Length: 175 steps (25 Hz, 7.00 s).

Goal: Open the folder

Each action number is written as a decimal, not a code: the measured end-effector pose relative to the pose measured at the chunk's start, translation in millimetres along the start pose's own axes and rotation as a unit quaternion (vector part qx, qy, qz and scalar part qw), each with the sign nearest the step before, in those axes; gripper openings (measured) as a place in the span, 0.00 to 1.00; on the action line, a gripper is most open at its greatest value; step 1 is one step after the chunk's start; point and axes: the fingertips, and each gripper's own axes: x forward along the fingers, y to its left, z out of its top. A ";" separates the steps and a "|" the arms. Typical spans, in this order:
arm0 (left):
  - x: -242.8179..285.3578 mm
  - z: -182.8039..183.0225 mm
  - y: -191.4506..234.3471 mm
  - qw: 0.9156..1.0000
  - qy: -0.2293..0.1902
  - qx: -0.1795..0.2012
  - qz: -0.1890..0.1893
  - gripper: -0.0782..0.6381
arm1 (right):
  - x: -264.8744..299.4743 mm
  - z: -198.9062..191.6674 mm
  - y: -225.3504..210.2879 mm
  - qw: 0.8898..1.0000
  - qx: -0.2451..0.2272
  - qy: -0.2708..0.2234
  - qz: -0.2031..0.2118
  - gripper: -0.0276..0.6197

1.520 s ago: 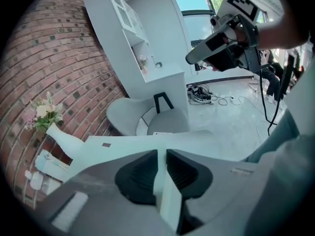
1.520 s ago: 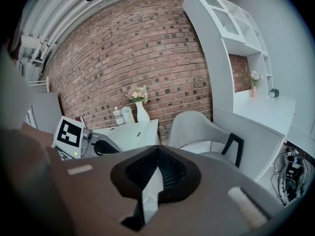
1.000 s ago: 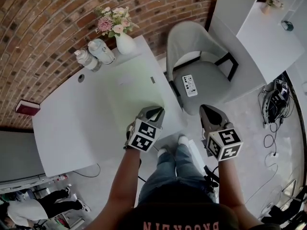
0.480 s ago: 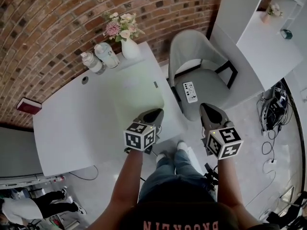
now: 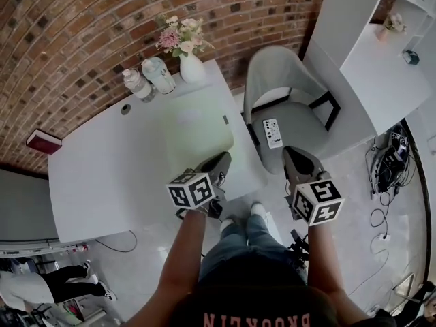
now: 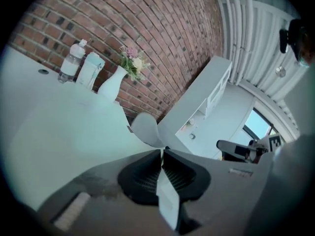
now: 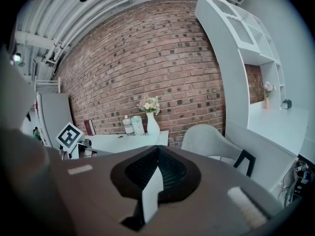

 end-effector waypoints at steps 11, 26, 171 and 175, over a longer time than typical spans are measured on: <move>-10.8 7.0 -2.1 0.992 -0.081 -0.096 -0.016 0.14 | 12.6 -3.3 10.4 0.999 -0.002 0.017 0.045 0.04; -46.7 38.2 -18.7 0.987 -0.151 -0.056 0.013 0.14 | 63.3 -13.6 50.0 0.989 -0.021 0.056 0.136 0.05; -337.1 168.0 111.0 0.873 -0.279 0.118 0.381 0.11 | 93.8 88.7 171.7 0.983 -0.107 -0.061 0.136 0.04; -309.9 184.8 82.8 0.881 -0.287 0.164 0.337 0.11 | 79.8 105.5 162.7 0.981 -0.115 -0.091 0.129 0.04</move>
